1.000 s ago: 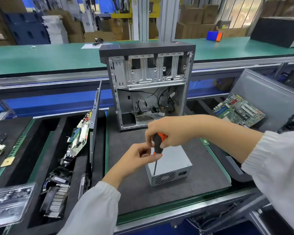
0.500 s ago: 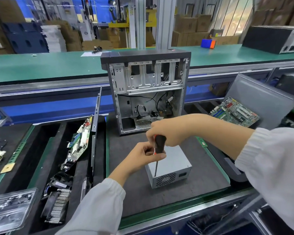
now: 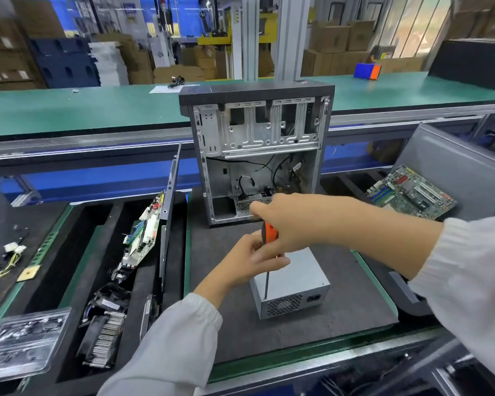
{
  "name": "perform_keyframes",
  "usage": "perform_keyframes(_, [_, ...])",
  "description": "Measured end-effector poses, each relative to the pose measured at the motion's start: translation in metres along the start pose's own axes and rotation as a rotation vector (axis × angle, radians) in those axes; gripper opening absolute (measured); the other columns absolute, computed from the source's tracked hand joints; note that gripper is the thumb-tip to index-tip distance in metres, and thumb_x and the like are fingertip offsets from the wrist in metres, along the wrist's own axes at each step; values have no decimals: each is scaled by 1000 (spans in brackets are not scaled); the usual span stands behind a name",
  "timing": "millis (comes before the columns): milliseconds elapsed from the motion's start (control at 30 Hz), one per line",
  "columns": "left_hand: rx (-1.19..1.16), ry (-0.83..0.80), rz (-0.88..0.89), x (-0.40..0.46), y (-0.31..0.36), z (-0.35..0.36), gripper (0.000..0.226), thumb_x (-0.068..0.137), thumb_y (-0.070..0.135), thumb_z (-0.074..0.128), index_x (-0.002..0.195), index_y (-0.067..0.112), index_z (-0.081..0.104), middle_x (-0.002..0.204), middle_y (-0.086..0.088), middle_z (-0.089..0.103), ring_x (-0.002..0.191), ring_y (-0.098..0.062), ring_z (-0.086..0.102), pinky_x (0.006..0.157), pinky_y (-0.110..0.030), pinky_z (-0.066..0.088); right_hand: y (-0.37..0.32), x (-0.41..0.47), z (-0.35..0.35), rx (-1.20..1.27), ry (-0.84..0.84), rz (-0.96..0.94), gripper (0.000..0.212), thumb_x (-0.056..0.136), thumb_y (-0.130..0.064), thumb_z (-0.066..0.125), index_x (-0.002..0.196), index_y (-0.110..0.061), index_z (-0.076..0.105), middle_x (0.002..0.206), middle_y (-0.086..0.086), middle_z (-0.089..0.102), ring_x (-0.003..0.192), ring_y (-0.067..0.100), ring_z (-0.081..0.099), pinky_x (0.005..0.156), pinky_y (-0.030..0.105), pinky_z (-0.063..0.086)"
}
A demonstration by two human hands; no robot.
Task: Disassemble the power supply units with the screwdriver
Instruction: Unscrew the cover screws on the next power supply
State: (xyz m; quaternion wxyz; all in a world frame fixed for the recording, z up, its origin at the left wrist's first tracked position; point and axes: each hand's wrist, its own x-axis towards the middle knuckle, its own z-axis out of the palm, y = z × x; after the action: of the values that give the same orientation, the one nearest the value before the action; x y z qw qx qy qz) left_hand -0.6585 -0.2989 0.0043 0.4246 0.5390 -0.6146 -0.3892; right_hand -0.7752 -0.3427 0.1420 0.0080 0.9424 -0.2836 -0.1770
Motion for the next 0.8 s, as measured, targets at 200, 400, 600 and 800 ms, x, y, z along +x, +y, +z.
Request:
perform_keyframes(200, [-40,26,-42,1,-1,2,25,80,16,78,70,34,65,71,12,62,68,-2,57,67,-13,45,1,8,3,-102,-35,-80,24,96,-27,46,119,-22,46,101,2,47,82,24,56,66,37,48])
perform_keyframes(400, [4,-2,-71,3,3,4,28,84,14,75,68,34,63,66,12,53,61,-3,47,64,-15,39,1,10,6,-146,82,7,45,90,-59,47,102,-16,49,89,2,50,73,22,52,60,34,42])
perform_keyframes(600, [-30,3,-81,4,2,6,21,82,16,77,70,28,63,70,7,60,67,-5,54,69,-16,44,13,15,2,-77,-53,-165,20,93,-29,51,112,-25,44,91,-5,38,72,20,54,54,31,38])
perform_keyframes(800, [13,22,-86,7,2,8,28,83,16,75,66,35,61,66,16,57,63,-1,53,62,-10,43,16,14,15,-120,158,-49,55,87,-69,41,101,-16,46,85,2,50,61,17,46,57,33,41])
